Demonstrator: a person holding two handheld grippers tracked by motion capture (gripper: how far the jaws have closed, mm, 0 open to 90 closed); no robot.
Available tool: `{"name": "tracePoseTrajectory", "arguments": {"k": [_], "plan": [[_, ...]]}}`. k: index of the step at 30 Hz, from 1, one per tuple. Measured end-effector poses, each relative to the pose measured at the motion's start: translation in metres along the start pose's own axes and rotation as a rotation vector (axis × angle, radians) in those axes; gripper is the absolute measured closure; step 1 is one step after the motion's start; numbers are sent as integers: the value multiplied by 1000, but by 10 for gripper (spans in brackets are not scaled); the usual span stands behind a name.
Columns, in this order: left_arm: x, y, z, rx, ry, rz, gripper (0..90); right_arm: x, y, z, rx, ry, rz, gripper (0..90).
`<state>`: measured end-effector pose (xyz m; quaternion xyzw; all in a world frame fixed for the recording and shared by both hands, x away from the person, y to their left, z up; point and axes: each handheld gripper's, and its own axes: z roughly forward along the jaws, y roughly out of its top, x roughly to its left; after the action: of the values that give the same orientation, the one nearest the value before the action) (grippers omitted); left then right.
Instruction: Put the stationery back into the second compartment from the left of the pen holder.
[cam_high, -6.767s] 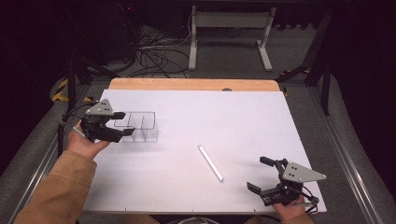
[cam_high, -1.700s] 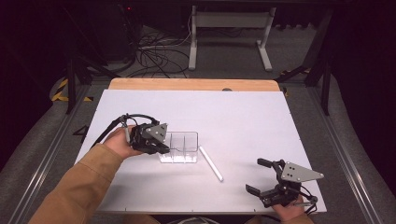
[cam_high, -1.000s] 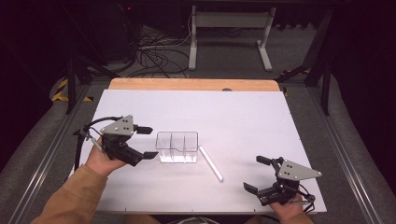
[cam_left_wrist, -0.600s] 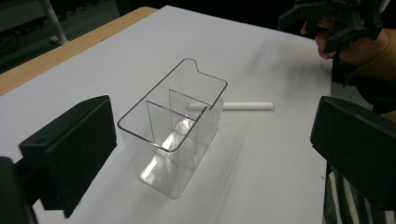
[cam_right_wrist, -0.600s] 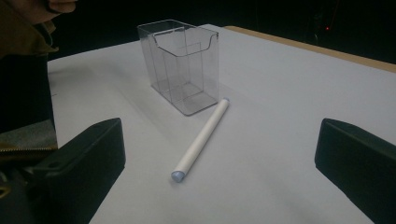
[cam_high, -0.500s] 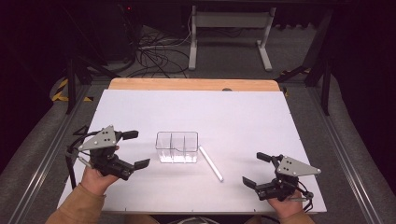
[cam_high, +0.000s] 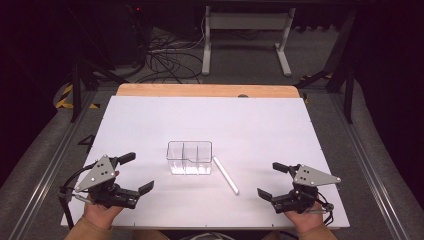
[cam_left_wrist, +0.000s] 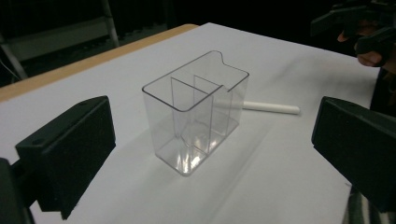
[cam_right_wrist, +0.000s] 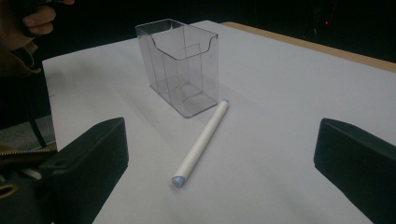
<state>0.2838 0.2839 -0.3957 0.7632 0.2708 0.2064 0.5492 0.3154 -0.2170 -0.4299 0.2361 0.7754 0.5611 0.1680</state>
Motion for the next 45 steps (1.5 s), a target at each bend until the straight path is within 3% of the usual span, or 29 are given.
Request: {"name": "tracePoseTrajectory", "arguments": {"k": [2,5,9,11,15,18,21,25,28,30,34,41,45], "plan": [[3,-4,-2,-1,-29,-48,5,0,0,0,0,1,-3,38],[6,-11,-4,-19,-41,-94,6,0,1,-1,-5,-10,-7,30],[5,-15,-6,-20,-17,-80,7,0,7,0,4,14,0,32],[5,-17,-7,-20,-2,-54,7,1,10,2,7,25,2,43],[2,-21,-8,-19,16,-52,7,2,15,6,13,25,7,92],[3,-24,-9,-24,26,-56,7,0,19,11,53,59,47,102],[4,-27,-10,-21,31,-70,8,0,25,19,80,78,57,146],[5,-29,-11,-22,39,-67,9,4,34,29,96,54,42,191],[5,-30,-11,-22,41,-76,11,6,40,38,121,21,50,165],[5,-31,-11,-34,22,-96,11,6,44,44,141,32,54,134],[4,-32,-10,-36,21,-94,11,6,48,56,183,17,73,121],[4,-32,-11,-43,19,-100,11,12,51,78,254,-79,24,91],[5,-33,-11,-43,23,-98,11,13,53,86,263,-85,34,65]]}}
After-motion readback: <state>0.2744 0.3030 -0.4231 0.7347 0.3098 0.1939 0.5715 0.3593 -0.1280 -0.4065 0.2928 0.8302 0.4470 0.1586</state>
